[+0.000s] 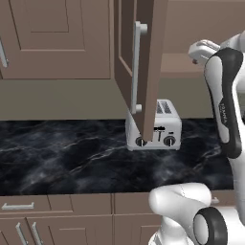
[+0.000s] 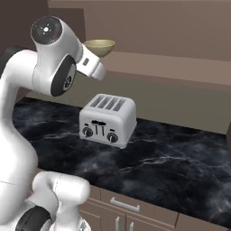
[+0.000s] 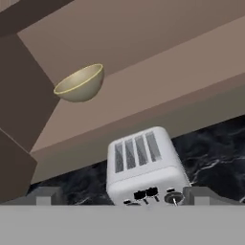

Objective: Take the smaller bowl and place it next to the appetizer plate on the dining counter , and place the larger bowl next to the plate with cooked food.

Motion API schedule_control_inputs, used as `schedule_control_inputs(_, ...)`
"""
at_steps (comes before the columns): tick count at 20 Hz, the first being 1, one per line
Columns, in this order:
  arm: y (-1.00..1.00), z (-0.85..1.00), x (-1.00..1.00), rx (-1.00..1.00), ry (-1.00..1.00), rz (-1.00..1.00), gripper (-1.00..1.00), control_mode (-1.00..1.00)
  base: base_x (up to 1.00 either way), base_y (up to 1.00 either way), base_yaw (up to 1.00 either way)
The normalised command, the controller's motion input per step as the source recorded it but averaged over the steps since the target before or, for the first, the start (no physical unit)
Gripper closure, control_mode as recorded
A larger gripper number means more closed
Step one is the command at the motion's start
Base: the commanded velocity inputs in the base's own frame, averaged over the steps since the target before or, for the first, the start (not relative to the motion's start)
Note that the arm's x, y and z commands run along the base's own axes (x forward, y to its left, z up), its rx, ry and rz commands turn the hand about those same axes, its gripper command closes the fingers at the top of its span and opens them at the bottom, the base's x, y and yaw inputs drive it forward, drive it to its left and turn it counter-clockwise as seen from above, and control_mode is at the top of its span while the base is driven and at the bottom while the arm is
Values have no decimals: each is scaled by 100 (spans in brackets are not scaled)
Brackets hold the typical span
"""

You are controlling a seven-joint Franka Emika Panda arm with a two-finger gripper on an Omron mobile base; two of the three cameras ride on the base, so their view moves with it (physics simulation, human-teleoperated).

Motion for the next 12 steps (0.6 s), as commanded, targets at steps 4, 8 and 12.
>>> schedule_control_inputs(4, -5, 0, 98, 11, -8, 2, -100, -100, 0, 0, 0)
schedule_control_inputs(8, 0, 0, 95, 13, -12, 3, -100, -100, 0, 0, 0)
schedule_control_inputs(12, 0, 0, 98, 13, -3, 7, -100, -100, 0, 0, 0)
